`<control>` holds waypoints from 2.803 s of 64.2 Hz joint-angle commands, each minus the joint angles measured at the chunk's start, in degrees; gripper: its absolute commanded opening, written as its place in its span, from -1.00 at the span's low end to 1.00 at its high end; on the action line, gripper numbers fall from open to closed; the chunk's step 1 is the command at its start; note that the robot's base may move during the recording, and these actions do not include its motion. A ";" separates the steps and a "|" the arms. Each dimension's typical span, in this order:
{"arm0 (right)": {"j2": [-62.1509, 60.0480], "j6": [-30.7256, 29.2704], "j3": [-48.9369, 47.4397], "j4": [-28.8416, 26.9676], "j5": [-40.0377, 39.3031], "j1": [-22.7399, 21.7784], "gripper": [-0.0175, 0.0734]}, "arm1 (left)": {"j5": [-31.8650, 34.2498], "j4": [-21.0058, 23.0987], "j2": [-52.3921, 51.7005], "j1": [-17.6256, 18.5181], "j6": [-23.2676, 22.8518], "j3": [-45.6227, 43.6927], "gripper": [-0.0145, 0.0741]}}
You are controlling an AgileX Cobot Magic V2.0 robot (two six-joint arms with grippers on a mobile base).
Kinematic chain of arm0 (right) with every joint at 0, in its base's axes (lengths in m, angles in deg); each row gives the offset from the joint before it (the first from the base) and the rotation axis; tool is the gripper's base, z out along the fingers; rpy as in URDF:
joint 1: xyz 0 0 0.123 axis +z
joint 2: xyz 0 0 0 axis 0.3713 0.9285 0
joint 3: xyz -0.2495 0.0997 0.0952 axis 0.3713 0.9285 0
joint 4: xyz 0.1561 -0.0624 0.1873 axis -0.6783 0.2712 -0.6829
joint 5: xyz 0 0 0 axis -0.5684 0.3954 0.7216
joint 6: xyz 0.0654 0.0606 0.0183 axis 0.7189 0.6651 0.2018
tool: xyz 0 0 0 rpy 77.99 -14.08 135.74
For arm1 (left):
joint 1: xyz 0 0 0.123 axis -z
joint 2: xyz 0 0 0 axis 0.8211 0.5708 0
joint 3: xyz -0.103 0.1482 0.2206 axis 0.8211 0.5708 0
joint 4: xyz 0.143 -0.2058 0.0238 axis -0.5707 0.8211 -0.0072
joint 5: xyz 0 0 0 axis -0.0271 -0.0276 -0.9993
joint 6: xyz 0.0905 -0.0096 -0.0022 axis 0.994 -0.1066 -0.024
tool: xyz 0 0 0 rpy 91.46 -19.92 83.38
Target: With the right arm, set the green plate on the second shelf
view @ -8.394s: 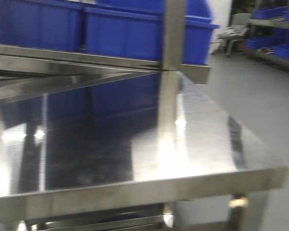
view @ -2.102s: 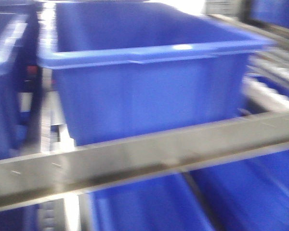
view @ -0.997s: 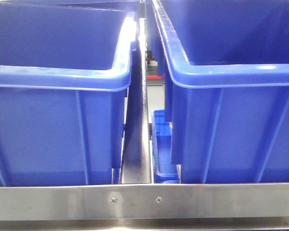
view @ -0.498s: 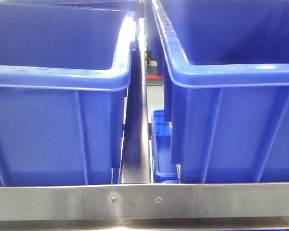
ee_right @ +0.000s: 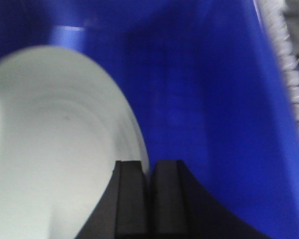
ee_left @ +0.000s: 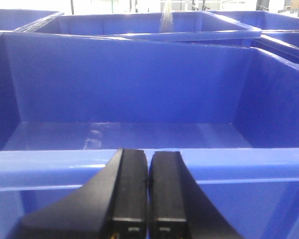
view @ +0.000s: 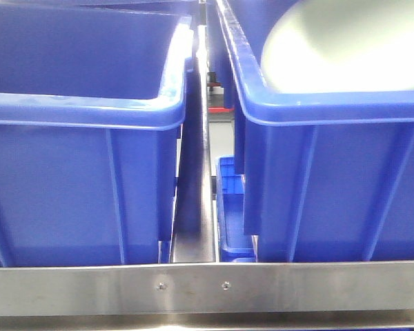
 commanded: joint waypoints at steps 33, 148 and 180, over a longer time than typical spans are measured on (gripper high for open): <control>13.09 3.97 -20.04 2.51 13.33 -4.82 0.24 | 5.03 0.18 -1.00 0.06 -0.12 2.27 -0.38; -61.93 -44.61 33.09 -37.91 -19.44 -10.74 -0.49 | 5.03 0.18 -1.00 0.06 -0.12 2.27 -0.38; -67.59 -42.77 50.60 -39.61 -40.49 -10.80 -0.49 | 5.03 0.18 -1.00 0.06 -0.12 2.27 -0.38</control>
